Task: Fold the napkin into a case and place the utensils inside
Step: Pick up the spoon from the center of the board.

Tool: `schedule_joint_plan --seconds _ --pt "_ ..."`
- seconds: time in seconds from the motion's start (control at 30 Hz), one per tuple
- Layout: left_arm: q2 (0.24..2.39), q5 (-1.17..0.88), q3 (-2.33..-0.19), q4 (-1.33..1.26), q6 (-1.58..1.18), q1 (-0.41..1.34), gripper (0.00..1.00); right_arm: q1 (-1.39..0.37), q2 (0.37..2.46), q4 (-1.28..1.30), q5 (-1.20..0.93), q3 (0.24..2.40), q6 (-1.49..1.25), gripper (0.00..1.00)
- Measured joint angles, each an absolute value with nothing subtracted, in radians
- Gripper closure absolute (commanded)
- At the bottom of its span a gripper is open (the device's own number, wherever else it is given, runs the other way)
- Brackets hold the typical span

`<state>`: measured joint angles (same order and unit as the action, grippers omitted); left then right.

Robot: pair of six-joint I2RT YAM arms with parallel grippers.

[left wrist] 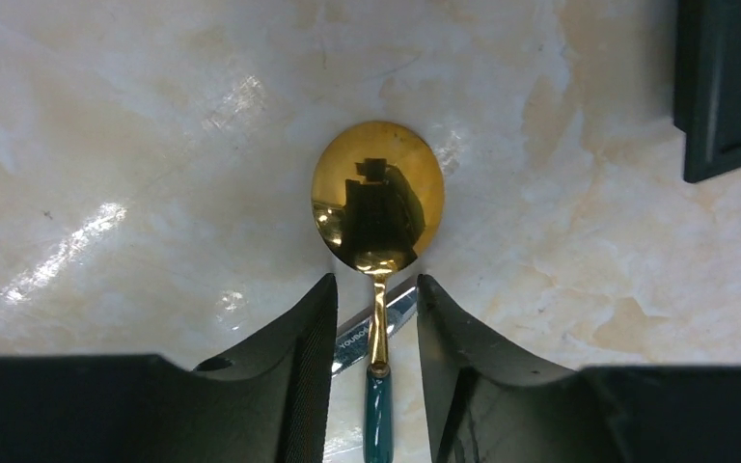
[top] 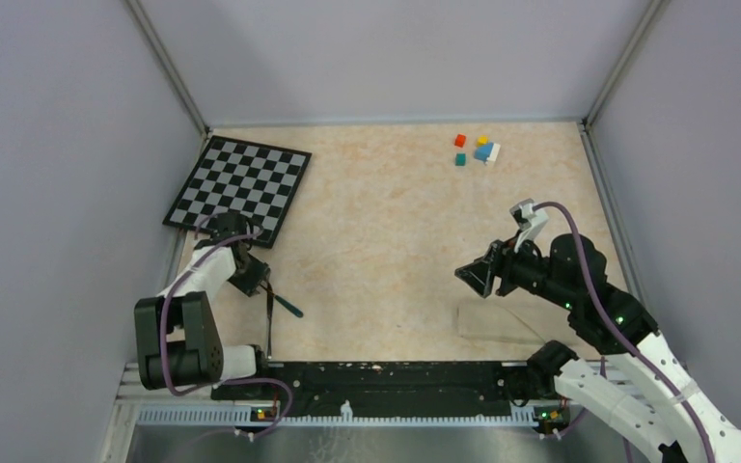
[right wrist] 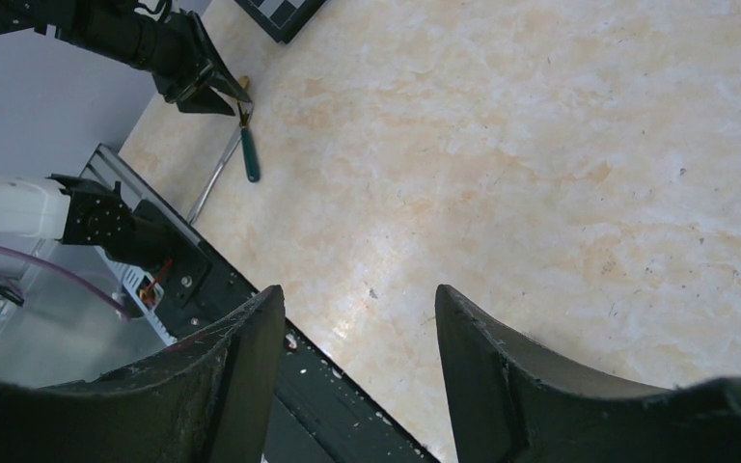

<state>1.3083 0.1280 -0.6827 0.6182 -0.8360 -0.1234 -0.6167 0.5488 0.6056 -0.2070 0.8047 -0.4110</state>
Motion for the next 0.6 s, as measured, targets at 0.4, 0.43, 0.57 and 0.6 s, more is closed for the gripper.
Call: schedule_joint_plan --seconds 0.4,0.43,0.57,0.6 --pt "1.380 0.141 -0.713 0.626 -0.865 -0.125 0.99 -0.617 0.560 0.591 -0.204 0.791 -0.415 0.42" --pt "1.382 0.143 -0.716 0.625 -0.863 -0.125 1.00 -0.617 0.564 0.591 -0.204 0.791 -0.416 0.42" --pt "1.383 0.136 -0.750 0.636 -0.832 -0.125 1.00 -0.617 0.582 0.590 -0.204 0.791 -0.419 0.42" --pt "1.381 0.127 -0.766 0.638 -0.822 -0.125 1.00 -0.617 0.592 0.589 -0.204 0.791 -0.420 0.41"
